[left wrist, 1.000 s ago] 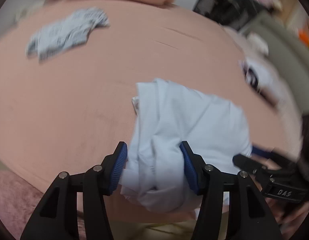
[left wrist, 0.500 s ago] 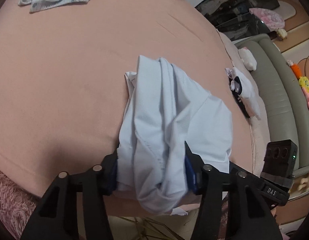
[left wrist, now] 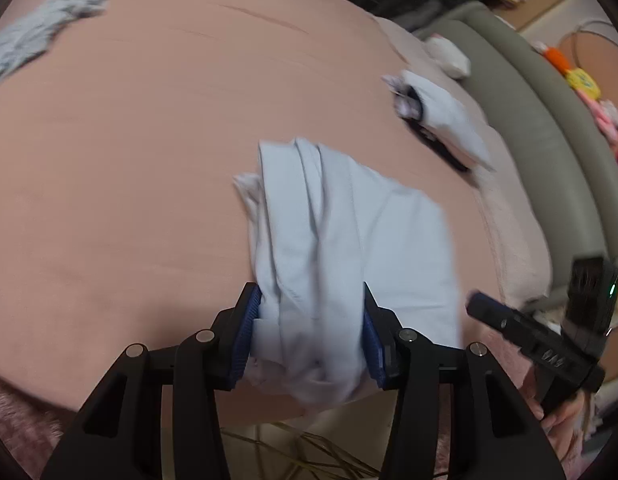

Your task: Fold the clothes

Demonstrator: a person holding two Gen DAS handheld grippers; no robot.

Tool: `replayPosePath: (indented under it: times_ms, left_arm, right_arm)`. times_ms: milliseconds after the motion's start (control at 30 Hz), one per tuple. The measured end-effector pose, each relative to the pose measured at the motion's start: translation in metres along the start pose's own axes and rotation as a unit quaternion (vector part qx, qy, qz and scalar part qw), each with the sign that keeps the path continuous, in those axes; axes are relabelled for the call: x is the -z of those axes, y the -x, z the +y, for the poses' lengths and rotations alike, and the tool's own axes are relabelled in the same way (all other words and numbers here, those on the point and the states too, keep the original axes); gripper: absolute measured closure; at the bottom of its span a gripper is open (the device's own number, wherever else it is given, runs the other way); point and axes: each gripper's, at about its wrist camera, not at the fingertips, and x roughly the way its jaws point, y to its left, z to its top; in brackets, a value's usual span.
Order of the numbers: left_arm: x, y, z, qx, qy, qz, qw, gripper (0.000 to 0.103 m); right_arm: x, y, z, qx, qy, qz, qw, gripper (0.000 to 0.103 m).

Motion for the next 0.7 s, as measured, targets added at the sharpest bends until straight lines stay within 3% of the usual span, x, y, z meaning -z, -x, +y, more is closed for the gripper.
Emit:
replayPosePath:
  times_ms: [67, 100, 233, 300, 367, 400, 467, 500, 567, 700]
  left_arm:
    - [-0.002, 0.018, 0.009, -0.013, 0.005, -0.025, 0.9996, 0.053]
    - [-0.003, 0.023, 0.002, -0.017, -0.017, -0.04, 0.9989, 0.053]
    - [-0.006, 0.044, -0.029, -0.036, -0.106, -0.097, 0.989, 0.054]
    - [-0.006, 0.034, -0.05, -0.024, -0.156, -0.085, 0.9839, 0.054]
    - [-0.007, 0.013, -0.061, -0.032, -0.18, -0.061, 0.9812, 0.054]
    - [-0.007, -0.004, -0.061, -0.071, -0.193, -0.045, 0.9775, 0.054]
    - [-0.007, -0.026, -0.045, -0.133, -0.186, -0.032, 0.9729, 0.047]
    - [-0.008, -0.028, -0.033, -0.114, -0.159, -0.027, 0.9803, 0.038]
    - [-0.013, -0.023, -0.003, -0.056, -0.079, -0.013, 0.9952, 0.035]
    - [-0.013, -0.005, -0.006, -0.083, -0.108, -0.046, 0.9896, 0.035]
  right_arm:
    - [0.006, -0.001, -0.013, 0.048, -0.002, 0.005, 0.999, 0.059]
    - [0.007, 0.0, -0.019, 0.059, -0.004, 0.003, 0.998, 0.059]
    - [-0.002, 0.015, -0.004, 0.017, 0.01, -0.045, 0.999, 0.059]
    - [-0.005, 0.011, 0.018, -0.013, 0.043, -0.05, 0.998, 0.054]
    - [-0.005, -0.005, 0.037, -0.014, 0.075, -0.038, 0.996, 0.049]
    - [-0.004, -0.018, 0.042, -0.002, 0.085, -0.027, 0.996, 0.049]
    - [0.0, -0.033, 0.037, 0.012, 0.087, -0.014, 0.996, 0.047]
    - [0.001, -0.039, 0.031, 0.018, 0.085, -0.008, 0.996, 0.04]
    - [0.004, -0.048, 0.02, 0.022, 0.073, 0.004, 0.997, 0.035]
    - [0.003, -0.038, 0.005, 0.016, 0.049, -0.001, 0.999, 0.034]
